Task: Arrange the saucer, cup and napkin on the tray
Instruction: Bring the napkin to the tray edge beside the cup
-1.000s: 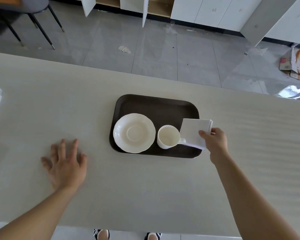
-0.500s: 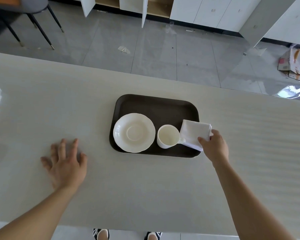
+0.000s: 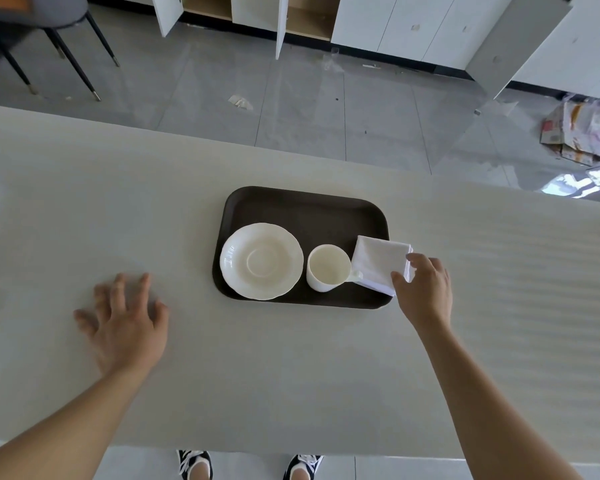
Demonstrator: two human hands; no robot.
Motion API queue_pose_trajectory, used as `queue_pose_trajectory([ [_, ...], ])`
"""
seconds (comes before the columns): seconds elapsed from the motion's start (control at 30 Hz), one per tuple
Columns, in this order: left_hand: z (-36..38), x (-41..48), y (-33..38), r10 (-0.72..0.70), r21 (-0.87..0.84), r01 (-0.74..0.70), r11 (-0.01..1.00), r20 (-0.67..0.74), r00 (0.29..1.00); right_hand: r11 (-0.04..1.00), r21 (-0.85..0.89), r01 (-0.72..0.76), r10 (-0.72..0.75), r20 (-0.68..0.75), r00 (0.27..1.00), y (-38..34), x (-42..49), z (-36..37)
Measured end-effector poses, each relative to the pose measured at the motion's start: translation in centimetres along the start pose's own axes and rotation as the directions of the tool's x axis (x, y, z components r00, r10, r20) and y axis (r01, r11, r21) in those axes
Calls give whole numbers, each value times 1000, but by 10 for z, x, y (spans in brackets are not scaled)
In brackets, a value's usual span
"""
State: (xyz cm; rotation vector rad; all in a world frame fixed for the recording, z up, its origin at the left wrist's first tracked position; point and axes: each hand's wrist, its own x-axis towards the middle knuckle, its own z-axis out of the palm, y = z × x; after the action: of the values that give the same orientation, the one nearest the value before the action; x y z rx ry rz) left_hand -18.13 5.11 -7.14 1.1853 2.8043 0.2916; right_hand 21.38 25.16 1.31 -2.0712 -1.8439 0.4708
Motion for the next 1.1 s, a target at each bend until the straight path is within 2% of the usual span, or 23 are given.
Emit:
queue_pose_trajectory([
  [0.27,-5,1,9,-19,62,12,998,122,992,993,4,118,-118,39,992,-21,-18,0],
  [0.4,-10,10,23,-98,61,88,994,179,979,985,35,170,-172,49,984,-35,-19,-2],
  [0.57,-9,18,62,-96,-54,107,993,168,981,971,74,226,-230,41,972,-53,-9,-5],
  [0.8,12,9,71,-33,-5,34,999,118,992,937,91,338,-345,65,936,-99,17,-6],
  [0.97,17,11,72,-39,12,38,999,104,994,881,49,471,-467,252,848,-139,35,17],
  [1.1,17,13,72,-60,25,57,998,104,993,857,-25,516,-449,455,769,-159,49,45],
])
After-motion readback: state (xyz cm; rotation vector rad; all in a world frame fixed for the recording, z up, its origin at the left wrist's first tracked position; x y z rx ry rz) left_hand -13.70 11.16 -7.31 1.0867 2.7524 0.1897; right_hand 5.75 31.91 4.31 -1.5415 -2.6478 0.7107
